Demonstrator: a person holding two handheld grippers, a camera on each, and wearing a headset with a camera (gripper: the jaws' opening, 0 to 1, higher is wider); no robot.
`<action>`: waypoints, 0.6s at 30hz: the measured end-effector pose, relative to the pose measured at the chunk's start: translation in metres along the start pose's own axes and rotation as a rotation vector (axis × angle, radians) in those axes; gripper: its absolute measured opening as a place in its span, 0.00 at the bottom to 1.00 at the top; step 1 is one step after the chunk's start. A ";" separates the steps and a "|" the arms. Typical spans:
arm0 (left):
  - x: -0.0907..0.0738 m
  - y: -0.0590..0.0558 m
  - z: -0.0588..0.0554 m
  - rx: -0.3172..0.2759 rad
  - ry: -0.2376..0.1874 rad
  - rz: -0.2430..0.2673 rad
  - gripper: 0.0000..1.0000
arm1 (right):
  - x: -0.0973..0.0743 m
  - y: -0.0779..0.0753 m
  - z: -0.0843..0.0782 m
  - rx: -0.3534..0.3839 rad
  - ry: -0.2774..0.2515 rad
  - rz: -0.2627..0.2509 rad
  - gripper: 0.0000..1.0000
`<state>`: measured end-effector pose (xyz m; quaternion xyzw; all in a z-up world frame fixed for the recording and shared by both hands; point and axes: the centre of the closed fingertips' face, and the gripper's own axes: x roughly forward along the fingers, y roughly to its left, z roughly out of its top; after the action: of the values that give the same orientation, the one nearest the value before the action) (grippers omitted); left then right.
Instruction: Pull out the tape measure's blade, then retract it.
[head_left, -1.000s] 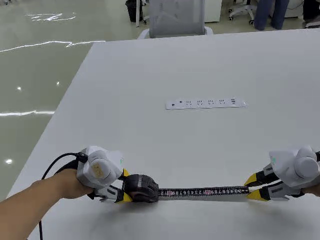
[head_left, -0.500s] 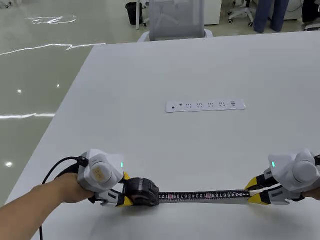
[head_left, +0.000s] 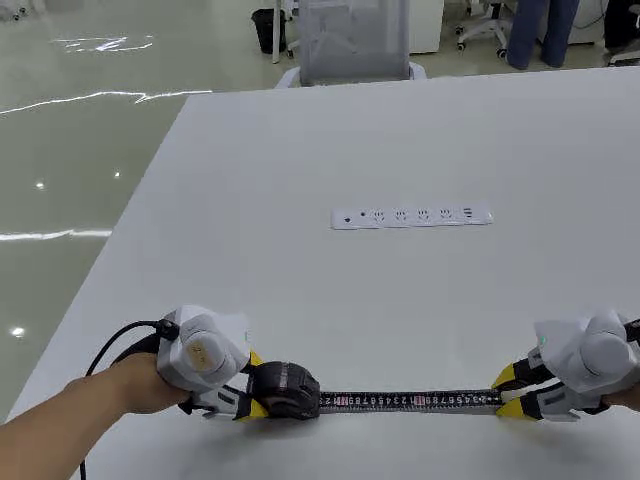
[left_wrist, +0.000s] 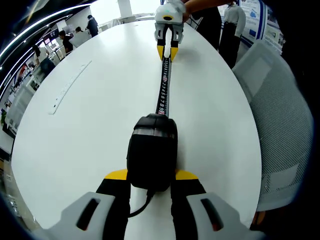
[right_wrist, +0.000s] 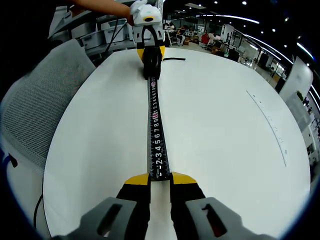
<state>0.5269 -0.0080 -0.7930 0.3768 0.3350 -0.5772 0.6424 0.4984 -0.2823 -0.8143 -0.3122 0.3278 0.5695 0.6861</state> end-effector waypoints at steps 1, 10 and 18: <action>0.000 0.000 0.000 -0.001 0.000 0.000 0.27 | 0.000 0.000 0.000 0.000 0.001 0.000 0.13; 0.000 0.000 0.001 -0.003 -0.001 -0.003 0.27 | -0.001 -0.001 -0.001 -0.006 0.007 -0.006 0.15; 0.002 -0.001 -0.001 0.015 0.017 -0.007 0.28 | -0.001 -0.001 -0.001 -0.014 0.015 -0.015 0.15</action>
<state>0.5265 -0.0081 -0.7954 0.3853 0.3373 -0.5788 0.6347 0.4989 -0.2837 -0.8141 -0.3236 0.3268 0.5644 0.6856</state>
